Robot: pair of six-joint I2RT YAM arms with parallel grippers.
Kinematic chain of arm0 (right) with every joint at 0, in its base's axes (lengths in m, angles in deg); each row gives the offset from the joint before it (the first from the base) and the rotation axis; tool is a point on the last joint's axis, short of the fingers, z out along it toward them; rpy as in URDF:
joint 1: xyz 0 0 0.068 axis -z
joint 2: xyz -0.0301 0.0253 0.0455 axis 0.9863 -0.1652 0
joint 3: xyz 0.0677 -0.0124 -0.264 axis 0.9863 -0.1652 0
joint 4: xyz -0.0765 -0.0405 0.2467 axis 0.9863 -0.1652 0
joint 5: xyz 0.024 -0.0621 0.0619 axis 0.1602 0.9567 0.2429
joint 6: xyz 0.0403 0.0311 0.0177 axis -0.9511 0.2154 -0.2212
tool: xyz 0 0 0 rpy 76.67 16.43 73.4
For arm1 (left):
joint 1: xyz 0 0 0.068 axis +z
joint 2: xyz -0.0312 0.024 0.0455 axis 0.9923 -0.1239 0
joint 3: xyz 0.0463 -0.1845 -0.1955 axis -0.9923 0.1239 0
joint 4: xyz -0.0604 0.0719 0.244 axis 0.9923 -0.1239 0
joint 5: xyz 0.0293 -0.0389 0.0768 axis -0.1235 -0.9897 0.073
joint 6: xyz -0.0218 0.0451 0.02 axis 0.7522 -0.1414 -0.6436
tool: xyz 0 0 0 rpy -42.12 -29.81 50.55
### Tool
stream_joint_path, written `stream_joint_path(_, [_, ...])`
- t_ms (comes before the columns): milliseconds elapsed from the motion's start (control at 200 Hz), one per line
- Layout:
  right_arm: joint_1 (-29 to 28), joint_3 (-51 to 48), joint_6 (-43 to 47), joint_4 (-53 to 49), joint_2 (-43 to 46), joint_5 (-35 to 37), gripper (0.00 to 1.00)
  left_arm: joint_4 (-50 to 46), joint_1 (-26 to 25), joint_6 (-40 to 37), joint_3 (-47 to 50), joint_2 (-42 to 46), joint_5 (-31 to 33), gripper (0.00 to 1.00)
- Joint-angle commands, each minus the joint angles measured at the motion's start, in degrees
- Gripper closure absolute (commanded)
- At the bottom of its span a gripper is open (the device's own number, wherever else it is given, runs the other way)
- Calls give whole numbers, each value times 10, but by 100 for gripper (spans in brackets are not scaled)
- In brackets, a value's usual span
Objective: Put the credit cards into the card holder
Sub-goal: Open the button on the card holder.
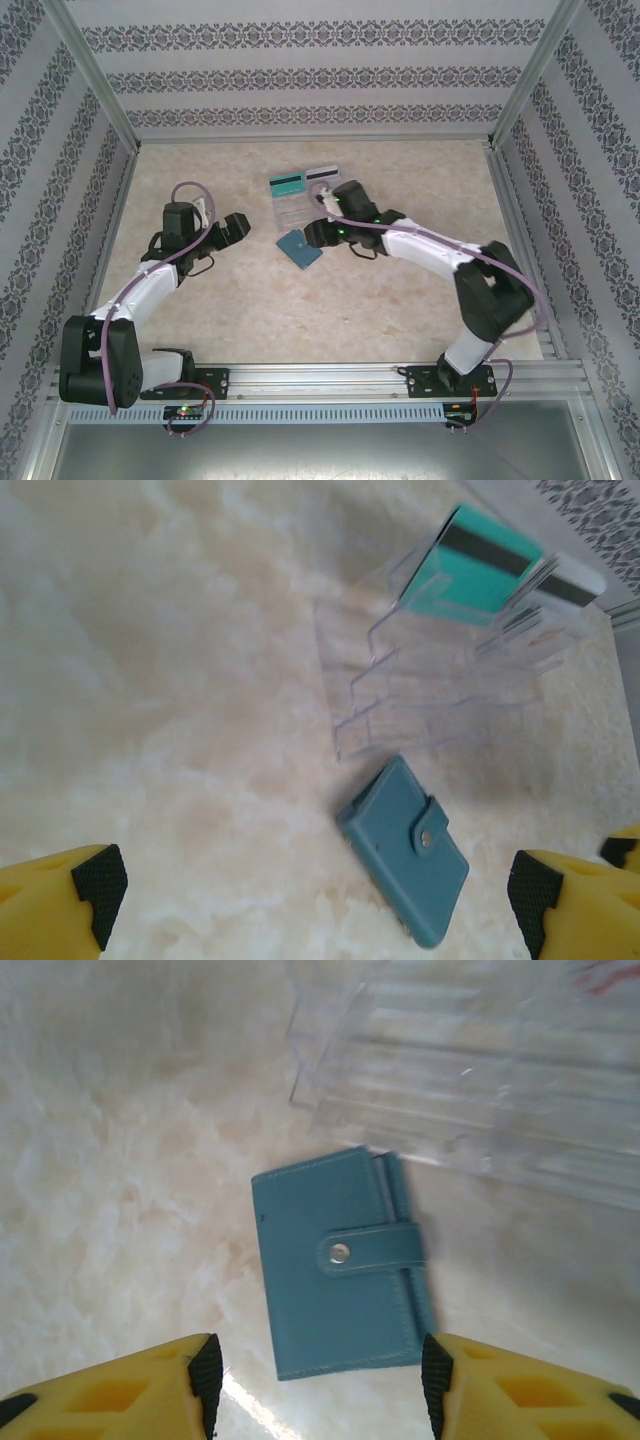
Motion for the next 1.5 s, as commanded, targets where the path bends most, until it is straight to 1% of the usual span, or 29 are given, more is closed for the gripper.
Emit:
stream_joint_path(0, [-21, 98, 34, -135, -69, 41, 46, -34, -2, 38, -1, 2, -17, 0])
stream_joint_path(70, [-36, 180, 56, -218, -127, 60, 49, -65, -2, 39, -12, -7, -3, 0])
stream_joint_path(130, [-44, 220, 67, -253, -161, 64, 49, -77, -2, 35, -17, -13, 1, 0])
stream_joint_path(210, [-48, 244, 76, -269, -188, 63, 50, -76, -2, 38, -16, -18, 3, 0])
stream_joint_path(405, [-51, 310, 99, -314, -243, 95, 52, -68, -2, 43, -18, -41, -2, 0])
stream_joint_path(510, [-51, 346, 105, -331, -273, 100, 52, -63, -2, 46, -25, -60, -11, 0])
stream_joint_path(625, [-51, 375, 109, -341, -301, 101, 53, -59, -2, 49, -33, -80, -22, 0])
stream_joint_path(709, [-51, 389, 110, -354, -317, 98, 55, -58, -2, 49, -36, -88, -27, 0])
stream_joint_path(864, [-52, 369, 110, -356, -322, 113, 58, -56, -2, 49, -34, -92, -28, 0])
stream_joint_path(964, [-50, 362, 115, -363, -331, 135, 69, -48, -2, 53, -34, -100, -32, 0])
stream_joint_path(1039, [-48, 355, 113, -362, -331, 143, 84, -43, -3, 57, -38, -109, -42, 0])
stream_joint_path(1124, [-47, 342, 107, -348, -319, 141, 92, -40, -5, 63, -43, -118, -50, 1])
stream_joint_path(1174, [-46, 337, 102, -341, -310, 130, 95, -34, -10, 68, -46, -123, -52, 2])
stream_joint_path(1274, [-44, 330, 83, -332, -285, 78, 95, -25, -25, 77, -53, -133, -59, 4])
stream_joint_path(1394, [-34, 312, 49, -331, -240, -12, 95, -28, -49, 82, -66, -143, -61, 6])
stream_joint_path(1499, [-13, 271, -1, -317, -200, -114, 95, -13, -63, 95, -66, -150, -61, 8])
